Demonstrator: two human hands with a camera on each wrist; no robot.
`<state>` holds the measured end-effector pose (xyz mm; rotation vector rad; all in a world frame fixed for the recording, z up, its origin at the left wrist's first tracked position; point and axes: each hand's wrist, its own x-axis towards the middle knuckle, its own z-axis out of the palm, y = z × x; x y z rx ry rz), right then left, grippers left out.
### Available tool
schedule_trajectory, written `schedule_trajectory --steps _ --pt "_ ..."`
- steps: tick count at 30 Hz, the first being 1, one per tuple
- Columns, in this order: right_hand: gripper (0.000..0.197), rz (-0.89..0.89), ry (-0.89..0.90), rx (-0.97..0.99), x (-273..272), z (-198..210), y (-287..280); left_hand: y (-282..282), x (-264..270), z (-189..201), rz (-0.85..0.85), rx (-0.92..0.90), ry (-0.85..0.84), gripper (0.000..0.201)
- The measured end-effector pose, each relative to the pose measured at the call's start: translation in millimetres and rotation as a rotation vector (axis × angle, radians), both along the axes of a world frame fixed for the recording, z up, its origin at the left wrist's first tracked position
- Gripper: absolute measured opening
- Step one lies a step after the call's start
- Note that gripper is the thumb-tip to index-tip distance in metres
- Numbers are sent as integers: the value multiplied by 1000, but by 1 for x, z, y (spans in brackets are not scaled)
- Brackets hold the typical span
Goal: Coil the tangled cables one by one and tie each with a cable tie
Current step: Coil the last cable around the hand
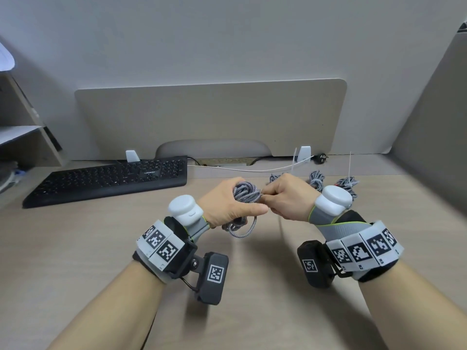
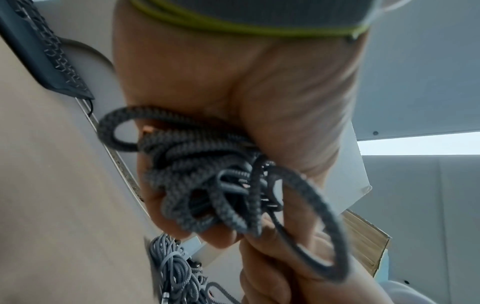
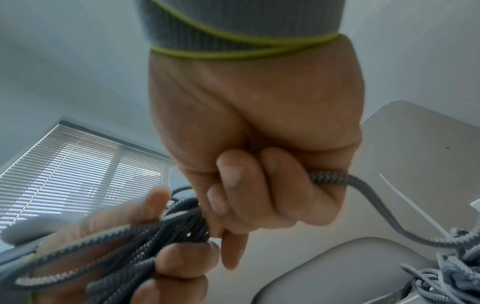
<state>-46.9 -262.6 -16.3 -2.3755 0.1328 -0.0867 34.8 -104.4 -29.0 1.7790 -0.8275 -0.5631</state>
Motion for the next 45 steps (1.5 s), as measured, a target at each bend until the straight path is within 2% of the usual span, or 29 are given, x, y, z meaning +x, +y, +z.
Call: schedule_trajectory --steps 2,5,7,12,16,20,24,27,31,36,38,41,45 --pt "35 -34 11 47 1 -1 -1 -3 1 -2 20 14 -11 41" --pt "24 -54 18 132 2 -2 0 -5 -1 -4 85 24 -67 27" --pt "26 -36 7 135 3 -1 2 -7 -2 -5 87 -12 -41 18" --pt "28 -24 -10 176 3 -1 5 -8 6 -11 183 -22 -6 15" --pt "22 -22 -59 168 2 0 0 -2 21 -10 329 -149 -41 15" --pt "28 -25 -61 147 2 2 -9 15 47 -4 509 -307 -70 19" --pt "28 -25 -67 141 3 2 -10 12 47 -11 459 -333 -45 20" --pt "27 -3 -98 149 2 3 -8 1 35 -19 386 -304 -6 37" --pt "25 41 -174 175 2 4 1 -9 24 -26 352 -317 140 43" --pt "24 155 -171 -5 6 -6 24 -15 19 -31 294 -361 286 54" --pt "24 154 -167 -39 9 -10 27 -15 21 -33 316 -386 283 47" --pt "25 127 -138 -25 10 -12 27 -14 26 -34 355 -351 184 28" --pt "26 95 -116 62 6 -9 25 -9 34 -29 462 -368 66 20"
